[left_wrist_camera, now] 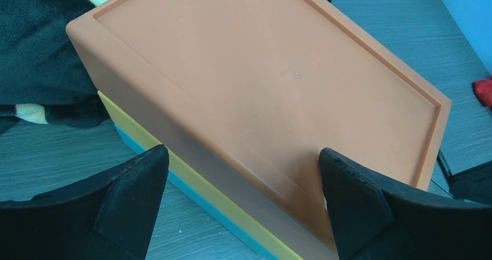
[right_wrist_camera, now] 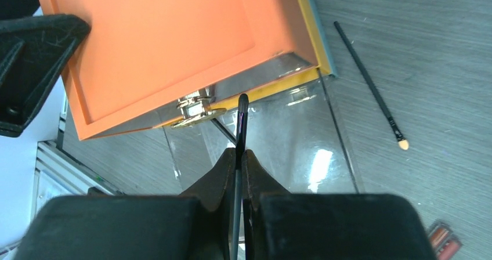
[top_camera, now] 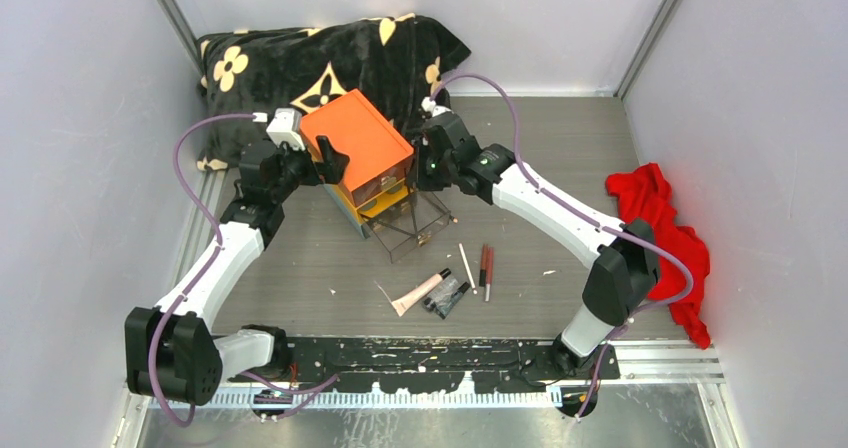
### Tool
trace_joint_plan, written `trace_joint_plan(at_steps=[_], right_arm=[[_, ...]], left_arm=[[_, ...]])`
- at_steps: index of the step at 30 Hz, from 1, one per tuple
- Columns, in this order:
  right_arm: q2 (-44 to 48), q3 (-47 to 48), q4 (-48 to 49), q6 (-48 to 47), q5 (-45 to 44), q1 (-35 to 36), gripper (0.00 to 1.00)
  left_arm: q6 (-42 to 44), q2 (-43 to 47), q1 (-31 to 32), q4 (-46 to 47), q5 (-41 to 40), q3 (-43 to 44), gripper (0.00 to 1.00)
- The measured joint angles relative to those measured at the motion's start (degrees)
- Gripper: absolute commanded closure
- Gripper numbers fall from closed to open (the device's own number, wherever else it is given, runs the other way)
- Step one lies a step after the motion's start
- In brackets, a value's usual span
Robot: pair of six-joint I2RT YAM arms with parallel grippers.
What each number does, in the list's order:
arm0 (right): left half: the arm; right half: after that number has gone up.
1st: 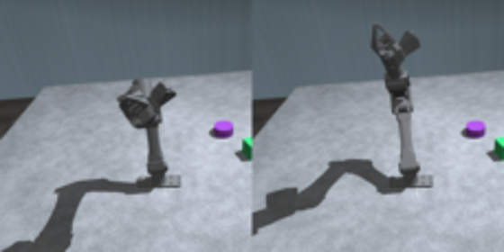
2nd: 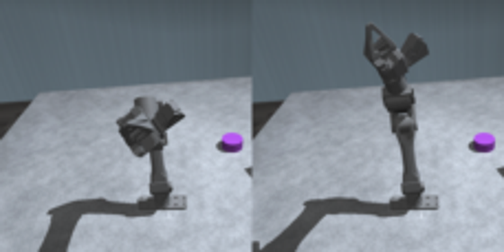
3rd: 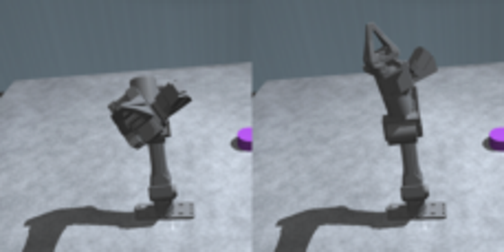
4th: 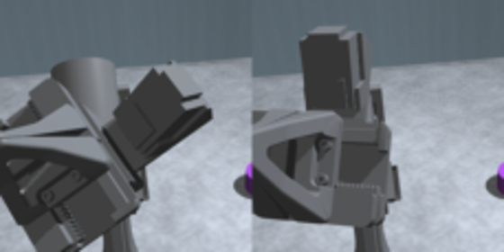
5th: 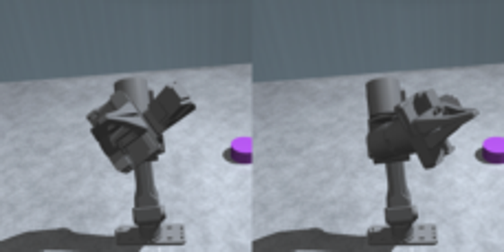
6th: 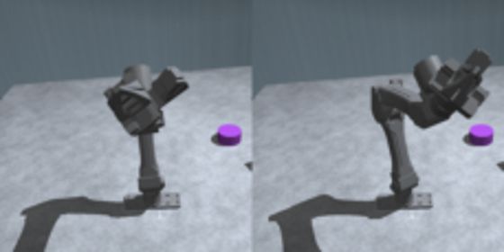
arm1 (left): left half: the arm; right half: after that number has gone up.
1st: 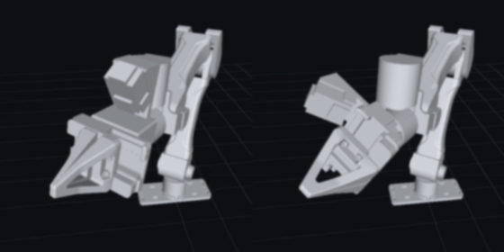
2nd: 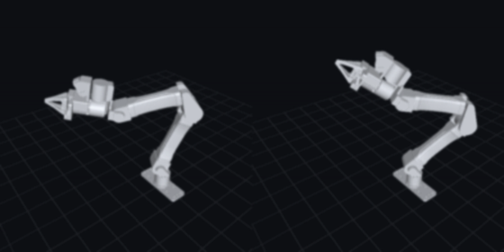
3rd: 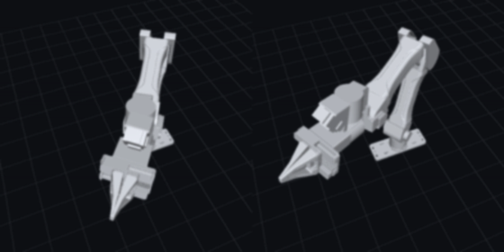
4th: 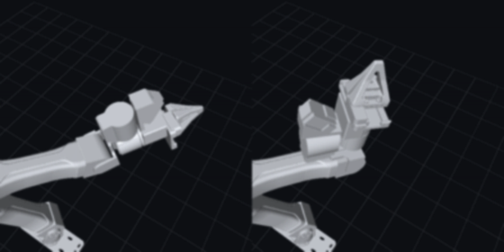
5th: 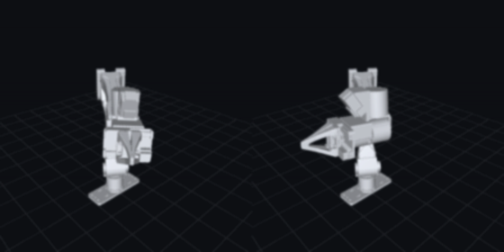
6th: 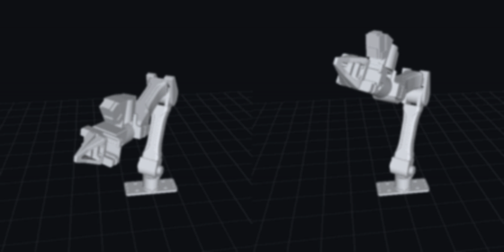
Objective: Organize the makeup
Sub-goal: Place the makeup brush in the drawer.
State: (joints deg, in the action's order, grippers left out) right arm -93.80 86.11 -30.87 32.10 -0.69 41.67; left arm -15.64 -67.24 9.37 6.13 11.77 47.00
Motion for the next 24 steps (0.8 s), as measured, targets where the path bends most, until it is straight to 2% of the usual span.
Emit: trace_joint_plan(at_steps=[8, 24], right_arm=[[0.0, -5.49, 3.08, 2.91, 1.4, 0.66, 0.99], [0.02, -9.4, 7.32, 8.26, 4.35, 0.98, 0.99]], left_arm=[[0.0, 0.0, 0.0, 0.0, 0.0, 0.0, 0.0], [0.2, 0.07, 0.0, 0.02, -0.04, -0.04, 0.0]])
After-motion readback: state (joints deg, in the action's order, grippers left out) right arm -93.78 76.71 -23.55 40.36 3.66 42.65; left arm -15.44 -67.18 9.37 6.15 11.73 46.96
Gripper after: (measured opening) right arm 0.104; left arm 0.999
